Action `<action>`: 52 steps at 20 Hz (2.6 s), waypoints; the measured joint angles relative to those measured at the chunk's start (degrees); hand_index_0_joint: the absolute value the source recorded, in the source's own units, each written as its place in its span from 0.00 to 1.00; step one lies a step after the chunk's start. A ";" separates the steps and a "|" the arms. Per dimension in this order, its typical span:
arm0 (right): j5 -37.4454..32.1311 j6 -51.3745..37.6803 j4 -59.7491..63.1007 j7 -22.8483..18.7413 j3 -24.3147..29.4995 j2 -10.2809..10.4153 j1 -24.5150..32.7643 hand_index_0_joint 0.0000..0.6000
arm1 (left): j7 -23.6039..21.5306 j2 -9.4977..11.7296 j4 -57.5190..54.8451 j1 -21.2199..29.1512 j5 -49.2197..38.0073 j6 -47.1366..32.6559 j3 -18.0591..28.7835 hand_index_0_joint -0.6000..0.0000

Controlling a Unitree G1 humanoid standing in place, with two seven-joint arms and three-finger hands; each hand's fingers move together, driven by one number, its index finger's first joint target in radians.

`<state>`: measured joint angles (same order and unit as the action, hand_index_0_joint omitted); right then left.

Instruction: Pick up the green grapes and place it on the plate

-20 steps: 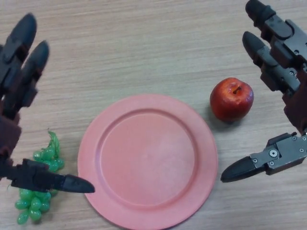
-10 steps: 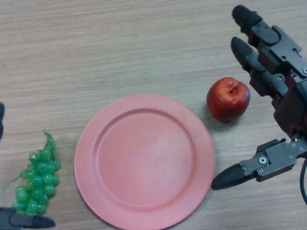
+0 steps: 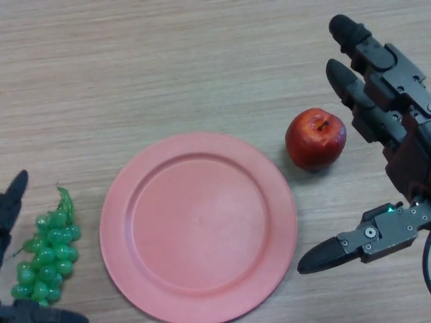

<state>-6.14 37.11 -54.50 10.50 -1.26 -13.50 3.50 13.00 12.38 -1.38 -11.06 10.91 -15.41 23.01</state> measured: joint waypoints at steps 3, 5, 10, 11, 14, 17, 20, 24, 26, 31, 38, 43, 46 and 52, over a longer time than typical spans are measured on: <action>-1.35 0.00 -0.18 -0.59 0.76 0.00 -0.68 0.00 | -2.37 2.07 3.00 0.50 5.60 -0.48 0.01 1.00; -2.26 0.00 -0.59 -1.17 1.62 0.00 -0.82 0.00 | -3.49 2.42 5.93 0.32 9.62 -0.53 -0.80 1.00; -2.40 0.00 -1.84 -1.53 1.60 -0.02 -1.04 0.00 | -8.19 3.43 8.15 -0.31 16.30 -1.96 -2.35 0.25; -2.55 0.00 -1.85 -1.54 1.60 -0.02 -1.04 0.00 | -8.72 4.02 8.65 -0.29 16.96 -3.17 -2.12 0.08; -2.57 0.00 -2.20 -2.40 1.60 -0.15 -1.03 0.00 | -9.95 5.76 9.41 -0.11 17.93 -6.45 -1.54 0.00; -2.58 0.00 -2.20 -2.71 1.53 -0.18 -0.95 0.00 | -1.99 5.33 6.15 -0.90 11.69 -6.77 -1.07 0.00; -3.67 0.01 -2.23 -3.75 1.38 -0.53 -0.68 0.17 | 7.53 1.60 -2.94 -0.29 -4.38 8.46 -0.78 0.00; -3.68 0.00 -2.24 -4.51 0.93 -0.66 -0.62 0.99 | 0.37 2.34 -4.92 2.35 -5.55 9.04 4.34 0.00; -4.44 0.00 -2.23 -5.36 -0.05 -1.27 -0.53 1.00 | -3.25 3.34 -8.59 3.25 -4.09 8.52 7.36 0.00; -5.33 0.01 -2.26 -6.27 -0.90 -2.99 0.21 1.00 | 2.61 -0.12 -24.98 0.68 -4.10 7.20 5.32 0.00; -5.33 0.00 -2.27 -6.97 -0.91 -3.04 -0.01 0.01 | 8.59 -3.32 -33.38 -5.19 -1.02 9.97 -2.27 0.00; -7.54 -0.02 -2.27 -9.53 -0.93 -3.79 -0.61 0.00 | 8.81 -3.30 -36.15 -7.50 1.33 12.87 -11.27 0.00; -7.54 -0.14 -2.27 -10.44 -1.04 -4.27 -0.68 0.00 | 8.75 -3.21 -32.57 -7.82 10.47 6.86 -12.10 0.17; -7.41 -0.15 -2.27 -10.82 -2.96 -4.28 -0.44 0.00 | 7.13 -3.20 -30.12 -5.13 13.58 3.98 -13.25 1.00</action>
<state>-13.55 36.96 -56.77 -0.31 -4.22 -17.78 3.06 20.13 9.18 -31.50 -16.19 24.48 -11.43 9.76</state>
